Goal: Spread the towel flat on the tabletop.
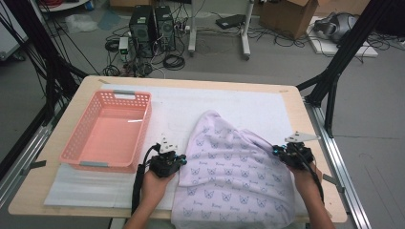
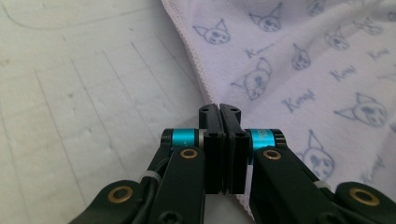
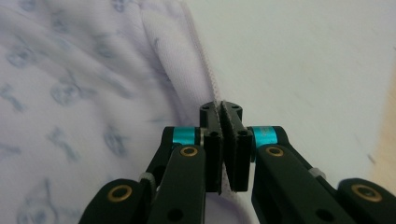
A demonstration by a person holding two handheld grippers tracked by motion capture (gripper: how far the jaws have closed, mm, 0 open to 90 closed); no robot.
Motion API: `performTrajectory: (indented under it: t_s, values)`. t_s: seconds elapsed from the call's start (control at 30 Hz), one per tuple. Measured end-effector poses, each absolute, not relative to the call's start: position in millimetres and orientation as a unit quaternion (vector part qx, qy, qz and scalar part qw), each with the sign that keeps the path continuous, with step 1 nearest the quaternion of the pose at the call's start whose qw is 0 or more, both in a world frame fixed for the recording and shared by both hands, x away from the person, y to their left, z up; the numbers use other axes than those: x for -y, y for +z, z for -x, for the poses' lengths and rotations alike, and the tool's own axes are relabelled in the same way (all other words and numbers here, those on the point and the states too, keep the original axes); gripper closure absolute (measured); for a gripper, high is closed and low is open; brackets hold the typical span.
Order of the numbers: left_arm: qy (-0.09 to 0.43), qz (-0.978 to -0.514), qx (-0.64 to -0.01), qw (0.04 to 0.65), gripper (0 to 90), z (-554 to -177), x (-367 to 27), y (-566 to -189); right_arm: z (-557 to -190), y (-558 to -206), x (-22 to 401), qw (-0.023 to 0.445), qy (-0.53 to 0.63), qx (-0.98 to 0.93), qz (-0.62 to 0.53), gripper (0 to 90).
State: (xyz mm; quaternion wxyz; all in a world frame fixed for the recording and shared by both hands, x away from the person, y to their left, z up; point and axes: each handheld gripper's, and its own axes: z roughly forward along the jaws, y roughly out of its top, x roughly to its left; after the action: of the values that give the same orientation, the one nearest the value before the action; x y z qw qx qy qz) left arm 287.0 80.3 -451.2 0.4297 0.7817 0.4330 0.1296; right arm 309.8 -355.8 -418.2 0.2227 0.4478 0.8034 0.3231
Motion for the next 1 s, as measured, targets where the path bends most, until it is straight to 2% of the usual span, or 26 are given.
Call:
performTrajectory:
  t_s: [0.23,0.27,0.3,0.37,0.43,0.63,0.7,0.9,1.0]
  values:
    - [0.127,-0.789,-0.406,0.444,86.7,-262,-88,-448,-279,-425,389,0.193,0.307,-0.802,-0.475,86.8]
    - [0.126,-0.786,-0.406,0.449,83.4,-263,-88,-447,-277,-425,389,0.188,0.311,-0.804,-0.471,84.9]
    - [0.119,-0.782,-0.409,0.455,75.1,-265,-88,-446,-276,-424,389,0.189,0.314,-0.806,-0.465,78.3]
    - [0.110,-0.778,-0.410,0.463,65.7,-273,-88,-444,-279,-419,385,0.194,0.326,-0.803,-0.460,72.6]
    - [0.100,-0.772,-0.415,0.471,58.9,-284,-87,-441,-287,-412,379,0.205,0.336,-0.802,-0.450,70.1]
    - [0.098,-0.767,-0.418,0.477,52.9,-312,-82,-437,-332,-409,348,0.204,0.347,-0.816,-0.414,60.8]
    - [0.101,-0.758,-0.414,0.494,52.5,-316,-81,-438,-347,-413,337,0.198,0.344,-0.823,-0.407,59.8]
    - [0.095,-0.758,-0.433,0.477,52.0,-325,-80,-447,-383,-427,315,0.170,0.333,-0.837,-0.398,54.9]
    - [0.100,-0.752,-0.437,0.483,52.0,-325,-80,-446,-391,-434,306,0.157,0.317,-0.851,-0.388,58.3]
